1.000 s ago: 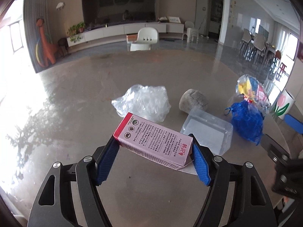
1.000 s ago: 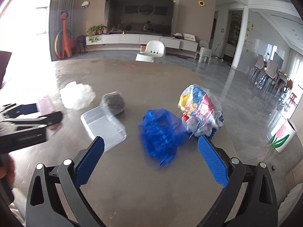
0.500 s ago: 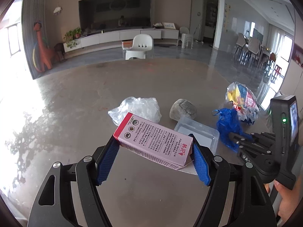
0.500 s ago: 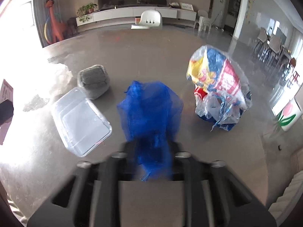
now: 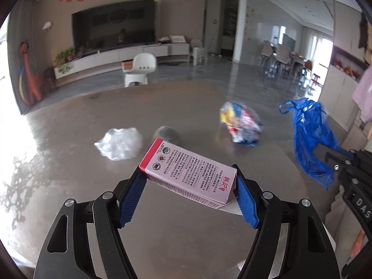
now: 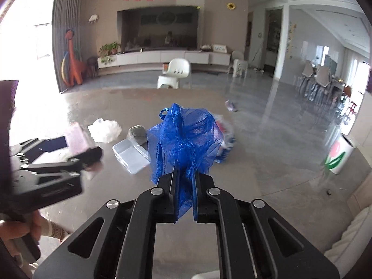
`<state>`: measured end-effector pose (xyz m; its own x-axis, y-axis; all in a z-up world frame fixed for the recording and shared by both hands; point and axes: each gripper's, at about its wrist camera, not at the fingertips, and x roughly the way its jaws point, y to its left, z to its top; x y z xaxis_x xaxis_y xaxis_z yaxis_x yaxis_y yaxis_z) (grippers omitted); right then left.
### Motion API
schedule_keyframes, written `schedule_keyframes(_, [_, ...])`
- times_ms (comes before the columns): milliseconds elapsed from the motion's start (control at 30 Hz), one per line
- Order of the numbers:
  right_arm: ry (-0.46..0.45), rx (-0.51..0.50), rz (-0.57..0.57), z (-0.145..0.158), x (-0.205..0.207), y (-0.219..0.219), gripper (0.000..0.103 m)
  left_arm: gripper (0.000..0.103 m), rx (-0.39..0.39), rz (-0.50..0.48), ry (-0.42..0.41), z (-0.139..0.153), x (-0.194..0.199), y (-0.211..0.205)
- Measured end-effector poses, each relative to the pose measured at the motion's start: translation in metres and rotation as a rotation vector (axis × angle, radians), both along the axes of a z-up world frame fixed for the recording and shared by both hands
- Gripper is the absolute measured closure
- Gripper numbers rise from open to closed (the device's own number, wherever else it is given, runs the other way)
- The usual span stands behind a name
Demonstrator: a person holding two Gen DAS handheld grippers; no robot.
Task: Collect trash
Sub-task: 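Carry carton and mesh bag over the white bin and open both tools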
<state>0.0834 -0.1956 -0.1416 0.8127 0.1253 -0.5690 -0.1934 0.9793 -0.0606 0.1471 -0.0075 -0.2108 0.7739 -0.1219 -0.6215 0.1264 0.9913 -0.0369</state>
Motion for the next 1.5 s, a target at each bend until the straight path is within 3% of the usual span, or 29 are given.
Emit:
schedule_keyframes(267, [-0.030, -0.021, -0.119, 0.016, -0.062, -0.050, 0.092, 0.032, -0.008, -0.182, 0.000, 0.007, -0.042, -0.077])
schedule_keyframes(467, [-0.021, -0.019, -0.213, 0.005, -0.096, -0.088, 0.090, 0.032, -0.006, -0.326, 0.028, 0.003, -0.071, -0.133])
schedule_keyframes(900, [-0.003, -0.015, -0.389, -0.021, -0.150, -0.154, 0.090, 0.031, 0.086, -0.599, 0.135, -0.046, -0.116, -0.244])
schedule_keyframes(967, [0.002, -0.011, -0.410, -0.026, -0.155, -0.159, 0.090, 0.022, 0.109, -0.659, 0.185, -0.056, -0.118, -0.262])
schedule_keyframes(1000, [0.005, -0.007, -0.419, -0.026, -0.157, -0.161, 0.090, 0.004, 0.144, -0.666, 0.199, -0.059, -0.119, -0.269])
schedule_keyframes(1067, [0.012, 0.000, -0.438, -0.031, -0.163, -0.168, 0.090, 0.004, 0.308, -0.638, 0.186, -0.072, -0.127, -0.288])
schedule_keyframes(1133, [0.015, 0.011, -0.451, -0.035, -0.167, -0.173, 0.089, 0.004, 0.383, -0.656, 0.153, -0.080, -0.135, -0.298])
schedule_keyframes(1267, [0.025, 0.021, -0.460, -0.041, -0.170, -0.180, 0.087, 0.004, 0.379, -0.679, 0.148, -0.082, -0.140, -0.301])
schedule_keyframes(1500, [0.050, 0.032, -0.455, -0.050, -0.165, -0.182, 0.087, 0.004, 0.347, -0.608, 0.117, -0.066, -0.132, -0.284])
